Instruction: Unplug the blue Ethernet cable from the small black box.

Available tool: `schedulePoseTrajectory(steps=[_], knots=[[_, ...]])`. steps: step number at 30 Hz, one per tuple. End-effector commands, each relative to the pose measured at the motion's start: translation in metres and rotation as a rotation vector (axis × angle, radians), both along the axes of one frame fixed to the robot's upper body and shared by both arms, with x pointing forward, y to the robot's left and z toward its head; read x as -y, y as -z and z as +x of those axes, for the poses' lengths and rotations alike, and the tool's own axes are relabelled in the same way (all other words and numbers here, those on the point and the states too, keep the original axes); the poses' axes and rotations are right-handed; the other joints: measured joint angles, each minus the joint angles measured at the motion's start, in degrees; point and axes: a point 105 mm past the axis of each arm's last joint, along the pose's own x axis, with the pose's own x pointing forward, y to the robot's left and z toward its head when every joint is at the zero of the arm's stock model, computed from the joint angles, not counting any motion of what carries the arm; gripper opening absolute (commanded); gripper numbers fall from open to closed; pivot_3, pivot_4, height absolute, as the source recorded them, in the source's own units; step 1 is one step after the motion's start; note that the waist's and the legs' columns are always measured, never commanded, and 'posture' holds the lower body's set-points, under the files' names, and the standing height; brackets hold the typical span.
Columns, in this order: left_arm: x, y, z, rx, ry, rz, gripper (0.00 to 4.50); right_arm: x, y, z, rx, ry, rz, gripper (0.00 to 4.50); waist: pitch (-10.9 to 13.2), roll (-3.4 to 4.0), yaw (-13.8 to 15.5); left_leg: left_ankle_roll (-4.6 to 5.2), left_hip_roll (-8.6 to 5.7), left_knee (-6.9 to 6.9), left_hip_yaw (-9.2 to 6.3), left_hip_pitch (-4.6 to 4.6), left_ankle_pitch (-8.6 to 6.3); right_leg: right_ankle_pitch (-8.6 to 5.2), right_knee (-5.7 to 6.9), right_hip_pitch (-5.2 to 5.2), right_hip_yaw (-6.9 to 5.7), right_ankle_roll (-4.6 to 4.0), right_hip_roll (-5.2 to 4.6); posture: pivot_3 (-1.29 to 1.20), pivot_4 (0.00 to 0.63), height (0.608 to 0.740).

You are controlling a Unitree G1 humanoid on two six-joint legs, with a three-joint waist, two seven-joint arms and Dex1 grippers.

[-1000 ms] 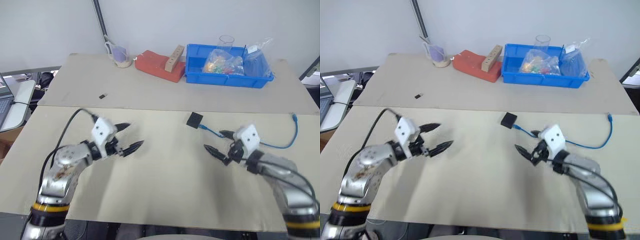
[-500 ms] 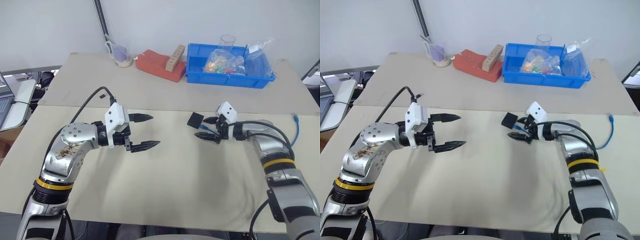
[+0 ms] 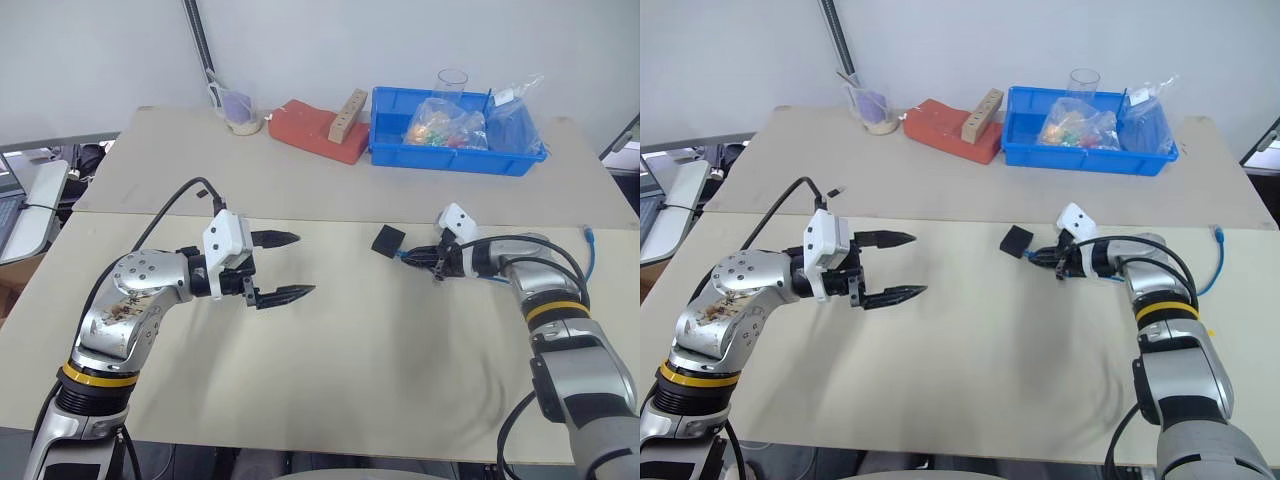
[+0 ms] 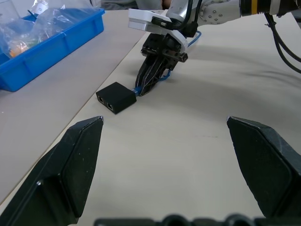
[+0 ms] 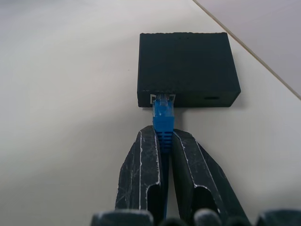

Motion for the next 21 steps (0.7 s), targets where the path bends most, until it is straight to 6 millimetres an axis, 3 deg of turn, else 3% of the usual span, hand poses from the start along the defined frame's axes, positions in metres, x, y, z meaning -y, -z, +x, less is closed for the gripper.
schedulePoseTrajectory(steps=[1,4,9,14,21], knots=[[-0.008,-0.020,0.009,-0.034,-0.068,-0.098,4.50,-0.013,-0.043,-0.001,0.233,-0.095,-0.014,0.05,0.00,0.00,0.06,0.00,0.01,0.00,-0.01,-0.02,0.00,0.00,0.00,0.00,0.00,0.00,0.00,0.00,0.150,0.740],[-0.016,-0.023,0.013,-0.207,-0.101,-0.179,4.50,-0.035,-0.074,-0.024,0.473,-0.225,-0.083,0.05,0.00,0.02,0.09,0.00,0.04,0.00,-0.09,-0.12,0.00,0.00,0.13,-0.05,-0.06,0.00,0.02,0.00,0.150,0.740],[-0.018,-0.031,0.018,-0.428,-0.055,-0.298,4.50,-0.070,-0.107,-0.049,0.877,-0.345,-0.214,0.05,0.00,0.02,0.03,0.00,0.03,0.02,-0.14,-0.13,0.00,0.00,0.17,-0.08,-0.12,0.01,0.01,0.00,0.150,0.740],[-0.006,-0.036,0.027,-0.476,0.011,-0.302,4.50,-0.096,-0.111,-0.064,1.110,-0.442,-0.287,0.05,0.00,0.01,0.14,-0.01,-0.02,0.02,-0.14,-0.08,0.00,0.00,0.12,-0.09,-0.14,0.01,0.00,0.00,0.150,0.740],[0.010,-0.034,0.039,-0.436,0.047,-0.278,4.50,-0.110,-0.113,-0.070,1.216,-0.487,-0.297,0.05,0.00,0.02,0.15,-0.07,-0.04,0.04,-0.12,-0.10,0.04,0.00,0.15,-0.09,-0.12,0.01,0.01,0.00,0.150,0.740]])
